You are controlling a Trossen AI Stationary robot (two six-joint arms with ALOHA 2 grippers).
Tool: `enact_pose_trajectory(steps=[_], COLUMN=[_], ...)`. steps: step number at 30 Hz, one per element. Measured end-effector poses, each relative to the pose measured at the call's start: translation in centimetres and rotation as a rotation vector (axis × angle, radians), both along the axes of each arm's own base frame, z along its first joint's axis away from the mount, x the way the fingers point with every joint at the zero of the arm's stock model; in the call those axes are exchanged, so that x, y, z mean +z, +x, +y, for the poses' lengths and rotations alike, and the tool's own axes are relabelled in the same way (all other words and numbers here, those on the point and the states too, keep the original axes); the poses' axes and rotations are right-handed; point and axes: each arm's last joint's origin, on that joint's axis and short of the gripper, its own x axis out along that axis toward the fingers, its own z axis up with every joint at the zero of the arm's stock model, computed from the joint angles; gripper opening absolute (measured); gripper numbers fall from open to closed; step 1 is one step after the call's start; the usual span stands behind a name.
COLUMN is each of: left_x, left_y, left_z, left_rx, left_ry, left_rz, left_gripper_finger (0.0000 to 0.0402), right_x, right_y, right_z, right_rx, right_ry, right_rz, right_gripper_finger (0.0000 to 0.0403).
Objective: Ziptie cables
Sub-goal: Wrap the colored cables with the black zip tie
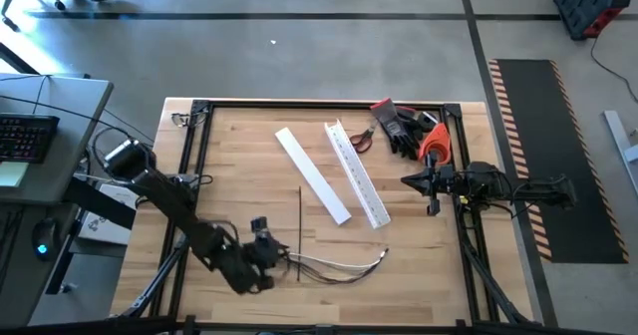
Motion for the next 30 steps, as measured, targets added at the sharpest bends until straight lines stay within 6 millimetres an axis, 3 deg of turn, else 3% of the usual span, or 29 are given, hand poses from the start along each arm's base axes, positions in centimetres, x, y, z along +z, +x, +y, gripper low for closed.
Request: enact_pose_trajectory(steps=[5, 13, 30], left_x=[-1.8, -5.2, -10.0], left_y=[-1.0, -0.4, 0.2], left_z=[1.0, 1.7, 1.4], left_rx=[-0.116, -0.253, -0.168], left_ry=[-0.08, -0.024, 0.072], left_rz=[-0.06, 0.07, 0.157], left_gripper_finger=[0.0145, 0.0225, 0.0232], right_x=[0.0, 0.0, 0.0], right_y=[0.0, 0.0, 0.0], right_z=[0.0, 0.0, 0.0], right_rx=[0.0, 0.0, 0.0], right_ry=[0.0, 0.0, 0.0], right_rz=[0.0, 0.0, 0.0], right_gripper_finger=[0.0, 0.0, 0.0])
